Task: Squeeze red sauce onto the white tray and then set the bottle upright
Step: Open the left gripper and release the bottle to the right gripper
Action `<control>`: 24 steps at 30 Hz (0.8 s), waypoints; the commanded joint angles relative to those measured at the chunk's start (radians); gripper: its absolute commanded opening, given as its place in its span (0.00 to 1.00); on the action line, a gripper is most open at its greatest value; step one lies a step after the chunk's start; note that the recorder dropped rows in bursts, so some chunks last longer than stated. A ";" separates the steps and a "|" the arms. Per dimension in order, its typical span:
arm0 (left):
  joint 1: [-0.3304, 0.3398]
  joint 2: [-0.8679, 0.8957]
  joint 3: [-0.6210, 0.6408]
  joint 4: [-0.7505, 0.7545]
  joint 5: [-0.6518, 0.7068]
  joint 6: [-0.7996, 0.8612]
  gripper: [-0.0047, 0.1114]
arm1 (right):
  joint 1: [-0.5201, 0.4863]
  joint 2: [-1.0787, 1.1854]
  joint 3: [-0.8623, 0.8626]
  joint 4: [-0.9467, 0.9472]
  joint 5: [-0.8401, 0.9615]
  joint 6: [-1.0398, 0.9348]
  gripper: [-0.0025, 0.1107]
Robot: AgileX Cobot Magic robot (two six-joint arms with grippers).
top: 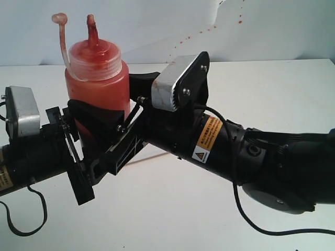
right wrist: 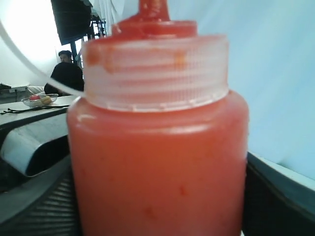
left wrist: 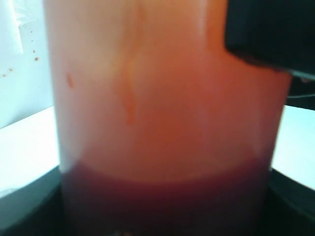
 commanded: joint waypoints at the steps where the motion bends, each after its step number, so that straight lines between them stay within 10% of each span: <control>1: -0.005 -0.003 -0.007 -0.028 -0.069 -0.012 0.09 | 0.000 0.001 -0.006 0.038 0.042 -0.060 0.02; 8: -0.005 -0.003 -0.007 -0.028 0.024 -0.010 0.28 | 0.000 0.001 -0.006 0.065 0.084 -0.087 0.02; 18: -0.005 -0.003 -0.007 -0.028 0.026 -0.010 0.79 | 0.000 0.001 -0.006 0.091 0.096 -0.087 0.02; 24: -0.005 -0.003 -0.007 -0.028 0.031 -0.006 0.80 | 0.000 0.001 -0.006 0.099 0.096 -0.108 0.02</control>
